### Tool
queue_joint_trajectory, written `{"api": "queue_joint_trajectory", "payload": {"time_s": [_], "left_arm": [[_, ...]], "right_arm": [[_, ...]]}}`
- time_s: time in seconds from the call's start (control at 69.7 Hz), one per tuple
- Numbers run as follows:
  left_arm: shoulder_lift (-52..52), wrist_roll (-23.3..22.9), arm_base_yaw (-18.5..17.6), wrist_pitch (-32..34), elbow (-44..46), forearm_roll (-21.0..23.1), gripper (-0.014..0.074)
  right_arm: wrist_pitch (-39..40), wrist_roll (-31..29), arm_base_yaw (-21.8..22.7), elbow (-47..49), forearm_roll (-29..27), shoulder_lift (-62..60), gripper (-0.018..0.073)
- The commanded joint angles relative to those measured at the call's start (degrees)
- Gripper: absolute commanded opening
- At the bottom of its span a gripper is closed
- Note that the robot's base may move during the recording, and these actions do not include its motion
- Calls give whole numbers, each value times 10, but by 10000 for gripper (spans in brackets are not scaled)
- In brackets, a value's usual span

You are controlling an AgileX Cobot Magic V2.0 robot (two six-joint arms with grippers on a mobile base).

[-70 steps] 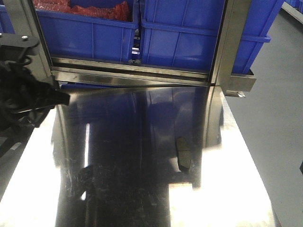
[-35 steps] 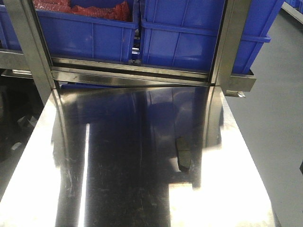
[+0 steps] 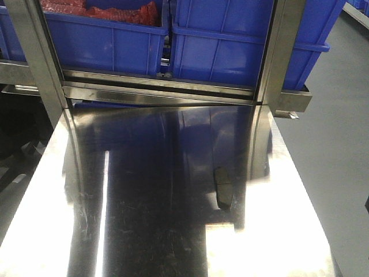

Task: Move and align brake pads A on conveyor
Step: 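Lift the brake pad off the table with the left gripper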

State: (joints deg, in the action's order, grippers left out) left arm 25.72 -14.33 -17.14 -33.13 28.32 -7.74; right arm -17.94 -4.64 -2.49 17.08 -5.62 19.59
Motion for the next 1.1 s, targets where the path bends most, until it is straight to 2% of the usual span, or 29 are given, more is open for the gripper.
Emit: {"api": "queue_joint_trajectory", "payload": {"time_s": [0.0,1.09], "left_arm": [[-3,-4,-2,53,11,14,9],[-4,-4,-2,53,9,20,9]], "right_arm": [[41,-4,0,16,1,5,469],[41,-4,0,16,1,5,469]]}}
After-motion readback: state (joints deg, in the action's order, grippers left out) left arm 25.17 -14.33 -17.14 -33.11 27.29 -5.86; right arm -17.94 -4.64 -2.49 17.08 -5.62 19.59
